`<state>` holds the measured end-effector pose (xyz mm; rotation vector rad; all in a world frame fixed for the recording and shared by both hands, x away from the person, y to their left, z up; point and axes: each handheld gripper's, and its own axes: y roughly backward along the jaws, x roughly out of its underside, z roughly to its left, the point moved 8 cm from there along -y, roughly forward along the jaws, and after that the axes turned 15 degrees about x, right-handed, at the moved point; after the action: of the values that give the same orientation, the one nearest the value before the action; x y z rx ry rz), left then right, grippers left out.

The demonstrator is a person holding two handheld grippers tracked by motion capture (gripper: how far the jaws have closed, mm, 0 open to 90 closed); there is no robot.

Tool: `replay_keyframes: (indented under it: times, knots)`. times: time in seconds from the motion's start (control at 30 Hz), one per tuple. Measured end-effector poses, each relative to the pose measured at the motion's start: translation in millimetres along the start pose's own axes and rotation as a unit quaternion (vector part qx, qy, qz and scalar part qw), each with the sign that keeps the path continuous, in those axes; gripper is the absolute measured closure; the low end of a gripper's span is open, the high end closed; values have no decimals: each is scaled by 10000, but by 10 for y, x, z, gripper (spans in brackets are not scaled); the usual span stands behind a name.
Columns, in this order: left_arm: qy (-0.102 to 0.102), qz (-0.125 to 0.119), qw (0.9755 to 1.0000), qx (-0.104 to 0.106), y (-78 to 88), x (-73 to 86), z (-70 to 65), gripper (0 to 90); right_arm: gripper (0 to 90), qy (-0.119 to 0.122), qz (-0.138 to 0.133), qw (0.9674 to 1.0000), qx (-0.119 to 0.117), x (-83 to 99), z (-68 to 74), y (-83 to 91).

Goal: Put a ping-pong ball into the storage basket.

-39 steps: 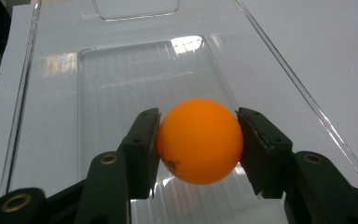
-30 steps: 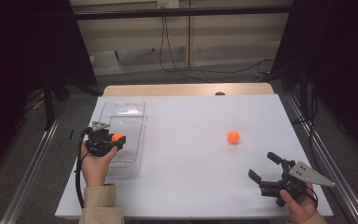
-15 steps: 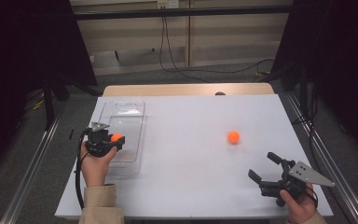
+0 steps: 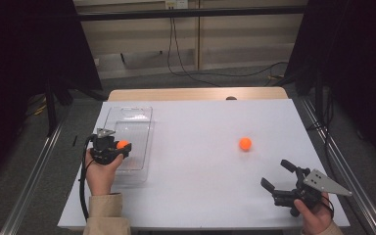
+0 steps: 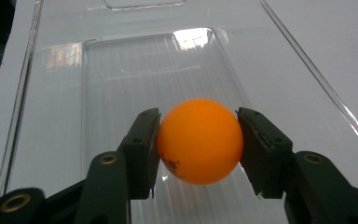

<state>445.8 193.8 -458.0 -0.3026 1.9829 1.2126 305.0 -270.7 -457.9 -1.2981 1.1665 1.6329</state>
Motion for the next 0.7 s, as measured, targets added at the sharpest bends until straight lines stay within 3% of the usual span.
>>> replay_keyframes:
  times: [0.7]
  knots:
    - [40,-3,10000,-52,-13,14,15,476,19,-1,-9,10000,-10,-1,8,0]
